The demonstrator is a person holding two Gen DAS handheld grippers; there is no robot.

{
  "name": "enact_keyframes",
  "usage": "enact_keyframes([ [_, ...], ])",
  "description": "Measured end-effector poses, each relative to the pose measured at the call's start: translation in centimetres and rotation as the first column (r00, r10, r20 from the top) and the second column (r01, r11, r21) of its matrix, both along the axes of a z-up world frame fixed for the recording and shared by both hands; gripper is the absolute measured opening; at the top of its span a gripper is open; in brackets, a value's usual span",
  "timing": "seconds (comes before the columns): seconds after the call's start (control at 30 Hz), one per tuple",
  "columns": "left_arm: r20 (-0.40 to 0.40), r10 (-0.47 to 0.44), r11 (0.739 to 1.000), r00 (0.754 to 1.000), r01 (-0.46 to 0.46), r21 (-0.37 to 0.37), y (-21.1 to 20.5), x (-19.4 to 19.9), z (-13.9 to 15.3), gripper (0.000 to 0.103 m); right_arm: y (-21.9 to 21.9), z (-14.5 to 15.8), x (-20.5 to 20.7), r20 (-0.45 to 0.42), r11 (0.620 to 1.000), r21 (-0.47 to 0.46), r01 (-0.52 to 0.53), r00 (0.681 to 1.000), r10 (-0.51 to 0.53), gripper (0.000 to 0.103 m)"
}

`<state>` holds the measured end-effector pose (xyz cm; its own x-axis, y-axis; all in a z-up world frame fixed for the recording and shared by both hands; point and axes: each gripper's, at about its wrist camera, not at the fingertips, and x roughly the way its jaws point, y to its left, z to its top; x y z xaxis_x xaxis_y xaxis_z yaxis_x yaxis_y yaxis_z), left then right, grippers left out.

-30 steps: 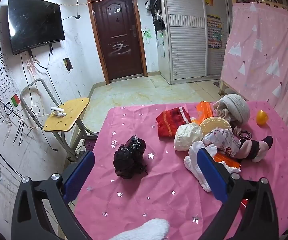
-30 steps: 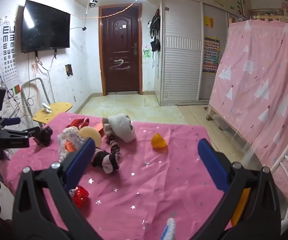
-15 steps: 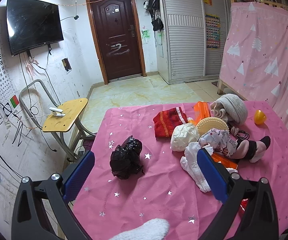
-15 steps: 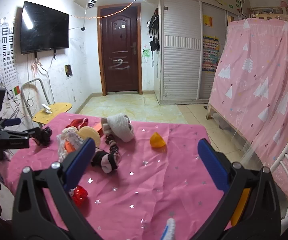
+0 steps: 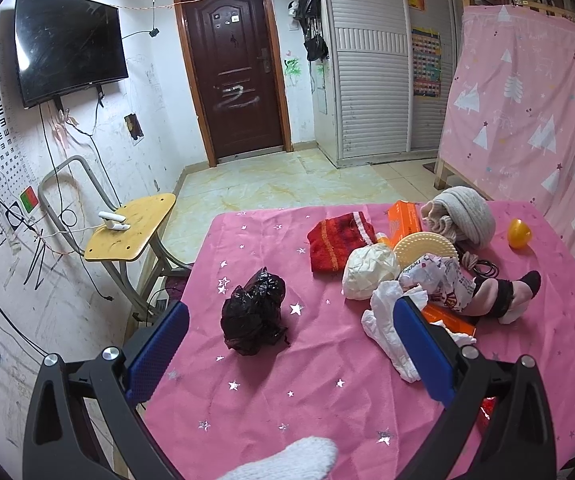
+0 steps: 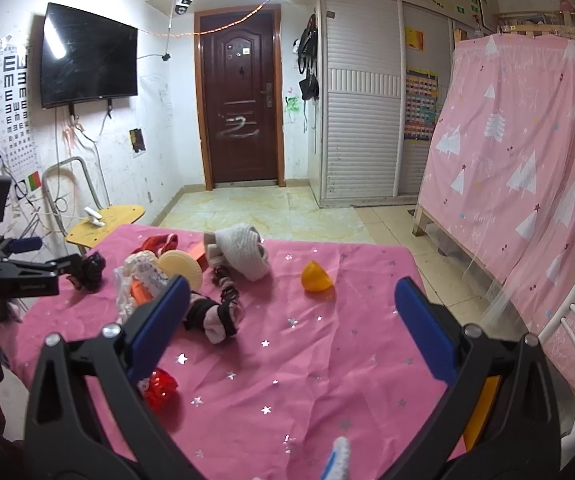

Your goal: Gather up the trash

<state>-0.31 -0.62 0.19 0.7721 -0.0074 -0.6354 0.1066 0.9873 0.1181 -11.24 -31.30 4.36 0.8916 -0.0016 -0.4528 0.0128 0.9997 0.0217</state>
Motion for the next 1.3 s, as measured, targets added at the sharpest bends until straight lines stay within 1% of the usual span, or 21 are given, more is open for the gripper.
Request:
enact_keyframes([
  [1.03,-0.014,-0.004,1.000,1.000,0.004,0.000,-0.1,0.0,-0.8,0.094,0.8,-0.3,-0.3,-0.007,1.000,0.011,-0.005,1.000,0.005,0.099],
  [1.3,-0.030,-0.003,1.000,1.000,0.003,0.009,-0.4,0.6,-1.3,0.094,1.6,-1.1,-0.4,-0.030,1.000,0.026,-0.008,1.000,0.008,0.099],
])
